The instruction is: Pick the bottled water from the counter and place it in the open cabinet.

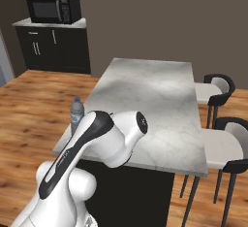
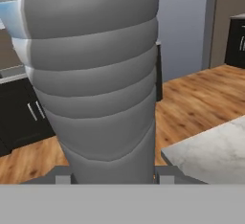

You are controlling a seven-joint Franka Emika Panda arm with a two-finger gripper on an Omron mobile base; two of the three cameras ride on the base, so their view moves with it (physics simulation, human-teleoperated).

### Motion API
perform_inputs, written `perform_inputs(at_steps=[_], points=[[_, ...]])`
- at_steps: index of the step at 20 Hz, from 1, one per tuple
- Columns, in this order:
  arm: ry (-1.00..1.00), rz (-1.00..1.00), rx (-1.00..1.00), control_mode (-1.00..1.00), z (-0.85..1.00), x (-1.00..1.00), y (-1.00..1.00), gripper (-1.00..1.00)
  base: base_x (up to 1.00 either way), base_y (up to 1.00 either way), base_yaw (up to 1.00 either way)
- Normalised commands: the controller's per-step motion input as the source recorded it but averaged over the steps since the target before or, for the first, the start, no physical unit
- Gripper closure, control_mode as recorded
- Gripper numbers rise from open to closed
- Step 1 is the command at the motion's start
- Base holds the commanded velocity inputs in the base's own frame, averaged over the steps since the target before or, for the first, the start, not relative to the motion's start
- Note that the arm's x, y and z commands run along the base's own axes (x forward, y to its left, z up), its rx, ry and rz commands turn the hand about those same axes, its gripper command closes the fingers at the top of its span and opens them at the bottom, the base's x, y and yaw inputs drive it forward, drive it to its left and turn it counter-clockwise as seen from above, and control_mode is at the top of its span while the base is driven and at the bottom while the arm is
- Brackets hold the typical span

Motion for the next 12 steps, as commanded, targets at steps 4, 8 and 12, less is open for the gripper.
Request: perform_inputs(at_steps=[4,8,12], points=[[0.0,0.0,0.0,1.0,0.0,0.0,0.0,1.0,0.04,0.02,-0.17],[0.0,0.0,0.0,1.0,0.0,0.0,0.0,1.0,0.06,0.15,-0.39],[0.0,0.0,0.0,1.0,0.0,0.0,0.0,1.0,0.17,0.35,-0.49]])
